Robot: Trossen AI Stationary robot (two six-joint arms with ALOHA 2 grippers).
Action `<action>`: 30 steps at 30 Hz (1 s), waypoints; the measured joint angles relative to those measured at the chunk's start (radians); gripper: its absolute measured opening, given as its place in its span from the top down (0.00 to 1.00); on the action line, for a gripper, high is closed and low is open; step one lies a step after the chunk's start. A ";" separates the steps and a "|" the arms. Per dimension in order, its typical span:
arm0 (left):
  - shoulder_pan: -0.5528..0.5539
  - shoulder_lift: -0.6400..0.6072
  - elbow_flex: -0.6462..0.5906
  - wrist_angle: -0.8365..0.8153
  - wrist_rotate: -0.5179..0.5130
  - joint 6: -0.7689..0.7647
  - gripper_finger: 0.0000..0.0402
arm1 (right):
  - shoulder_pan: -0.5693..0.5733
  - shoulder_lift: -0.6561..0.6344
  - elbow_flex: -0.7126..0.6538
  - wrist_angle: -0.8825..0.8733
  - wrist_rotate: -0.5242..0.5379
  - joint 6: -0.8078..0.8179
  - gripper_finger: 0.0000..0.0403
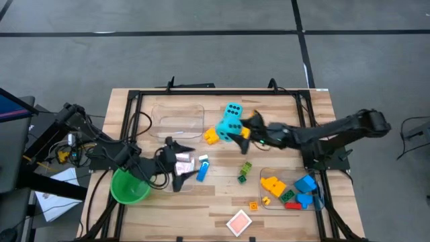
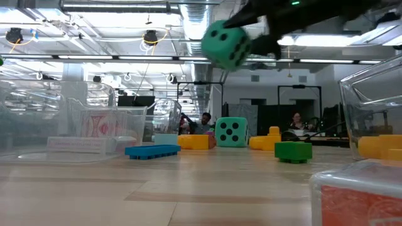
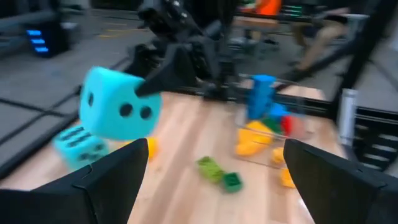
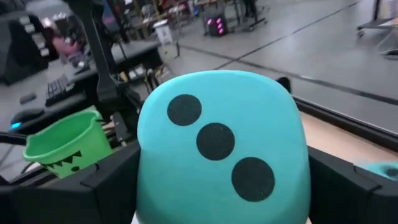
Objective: Pick & Place Toys
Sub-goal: Put the light blue dice into the top transparent bin
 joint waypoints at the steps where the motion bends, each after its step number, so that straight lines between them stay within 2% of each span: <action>1: -0.001 -0.003 0.000 -0.018 -0.029 -0.016 0.08 | -0.027 0.045 0.038 0.000 -0.045 -0.005 0.15; 6: -0.001 -0.032 0.000 -0.115 -0.086 -0.091 0.08 | -0.139 0.257 0.233 -0.009 -0.261 -0.053 0.15; 10: -0.023 -0.086 0.000 -0.259 -0.140 -0.217 0.08 | -0.216 0.368 0.351 -0.042 -0.411 -0.090 0.15; 15: -0.098 -0.150 0.000 -0.469 -0.346 -0.398 0.08 | -0.275 0.475 0.466 -0.054 -0.565 -0.180 0.15; 19: -0.119 -0.171 0.000 -0.569 -0.453 -0.506 0.08 | -0.286 0.564 0.591 -0.098 -0.621 -0.273 0.15; 22: -0.117 -0.170 0.000 -0.595 -0.465 -0.543 0.08 | -0.297 0.630 0.701 -0.195 -0.670 -0.329 0.15; 25: -0.117 -0.168 0.000 -0.600 -0.466 -0.547 0.08 | -0.299 0.693 0.795 -0.306 -0.670 -0.390 0.15; 30: -0.099 -0.167 0.000 -0.607 -0.491 -0.568 0.08 | -0.295 0.762 0.906 -0.386 -0.672 -0.449 0.15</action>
